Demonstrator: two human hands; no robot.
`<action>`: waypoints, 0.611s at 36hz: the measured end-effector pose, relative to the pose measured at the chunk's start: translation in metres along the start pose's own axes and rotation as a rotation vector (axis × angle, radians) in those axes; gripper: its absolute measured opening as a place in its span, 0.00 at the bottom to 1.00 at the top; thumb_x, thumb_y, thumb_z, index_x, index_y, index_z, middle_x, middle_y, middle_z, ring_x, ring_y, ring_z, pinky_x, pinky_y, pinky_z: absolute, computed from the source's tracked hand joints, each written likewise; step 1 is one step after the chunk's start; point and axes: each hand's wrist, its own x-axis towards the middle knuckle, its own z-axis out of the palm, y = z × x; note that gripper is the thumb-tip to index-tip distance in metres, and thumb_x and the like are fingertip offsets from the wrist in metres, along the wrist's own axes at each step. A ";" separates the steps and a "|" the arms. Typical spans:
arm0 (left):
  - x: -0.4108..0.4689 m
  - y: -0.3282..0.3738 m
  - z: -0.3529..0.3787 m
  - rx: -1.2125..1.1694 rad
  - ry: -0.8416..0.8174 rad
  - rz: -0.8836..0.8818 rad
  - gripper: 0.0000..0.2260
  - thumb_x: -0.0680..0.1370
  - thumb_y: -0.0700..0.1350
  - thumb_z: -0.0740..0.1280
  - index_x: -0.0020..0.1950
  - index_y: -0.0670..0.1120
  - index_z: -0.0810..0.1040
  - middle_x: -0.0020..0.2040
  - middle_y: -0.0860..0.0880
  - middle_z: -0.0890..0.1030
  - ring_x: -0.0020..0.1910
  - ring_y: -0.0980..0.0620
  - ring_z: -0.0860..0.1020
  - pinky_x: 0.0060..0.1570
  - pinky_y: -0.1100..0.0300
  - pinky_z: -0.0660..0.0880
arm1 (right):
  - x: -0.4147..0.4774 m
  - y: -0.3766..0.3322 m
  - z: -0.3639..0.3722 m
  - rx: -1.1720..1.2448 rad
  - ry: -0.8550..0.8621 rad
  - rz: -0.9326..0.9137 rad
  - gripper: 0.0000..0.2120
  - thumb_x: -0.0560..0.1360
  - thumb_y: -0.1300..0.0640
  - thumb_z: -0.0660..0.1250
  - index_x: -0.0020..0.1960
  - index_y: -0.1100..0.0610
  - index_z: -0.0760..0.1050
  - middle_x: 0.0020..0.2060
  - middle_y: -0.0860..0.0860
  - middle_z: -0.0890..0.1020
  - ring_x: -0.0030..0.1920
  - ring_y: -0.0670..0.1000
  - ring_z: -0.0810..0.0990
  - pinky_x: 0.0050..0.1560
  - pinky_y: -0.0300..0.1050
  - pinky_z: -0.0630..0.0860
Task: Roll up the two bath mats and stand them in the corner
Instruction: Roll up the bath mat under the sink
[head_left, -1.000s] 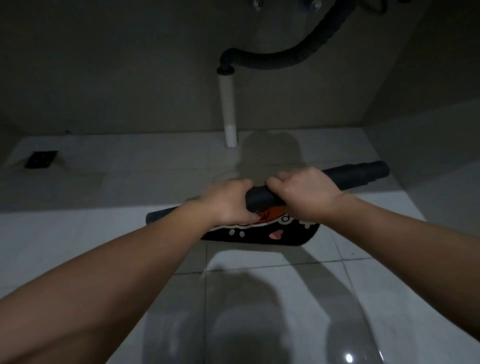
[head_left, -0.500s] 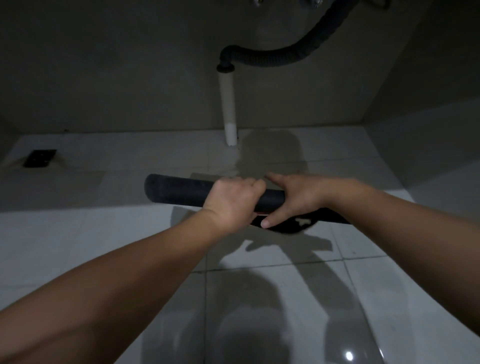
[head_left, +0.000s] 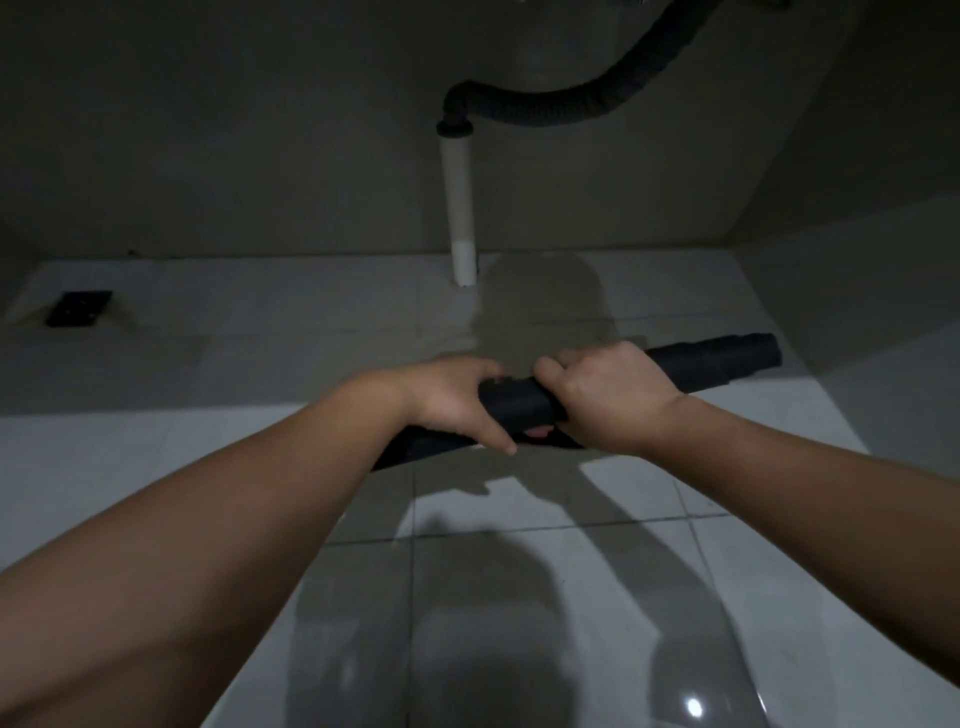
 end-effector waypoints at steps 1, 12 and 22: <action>0.000 0.001 0.002 -0.003 0.005 0.011 0.28 0.65 0.56 0.78 0.62 0.54 0.73 0.58 0.51 0.79 0.55 0.51 0.78 0.58 0.56 0.75 | 0.000 0.001 0.001 -0.004 0.005 0.011 0.22 0.60 0.42 0.76 0.41 0.57 0.72 0.29 0.53 0.78 0.24 0.56 0.76 0.26 0.40 0.58; 0.001 0.005 0.035 0.722 0.506 0.300 0.15 0.74 0.52 0.66 0.58 0.50 0.69 0.52 0.50 0.79 0.48 0.47 0.79 0.38 0.55 0.69 | 0.020 0.022 -0.008 0.522 -0.670 0.331 0.44 0.60 0.40 0.75 0.71 0.47 0.63 0.64 0.49 0.75 0.59 0.53 0.76 0.57 0.47 0.74; 0.008 0.000 0.023 0.358 0.395 0.106 0.27 0.68 0.60 0.71 0.63 0.53 0.69 0.57 0.50 0.80 0.54 0.46 0.79 0.46 0.56 0.73 | 0.006 0.008 0.011 0.091 -0.166 0.137 0.16 0.70 0.45 0.68 0.53 0.52 0.71 0.43 0.52 0.81 0.41 0.57 0.81 0.33 0.45 0.64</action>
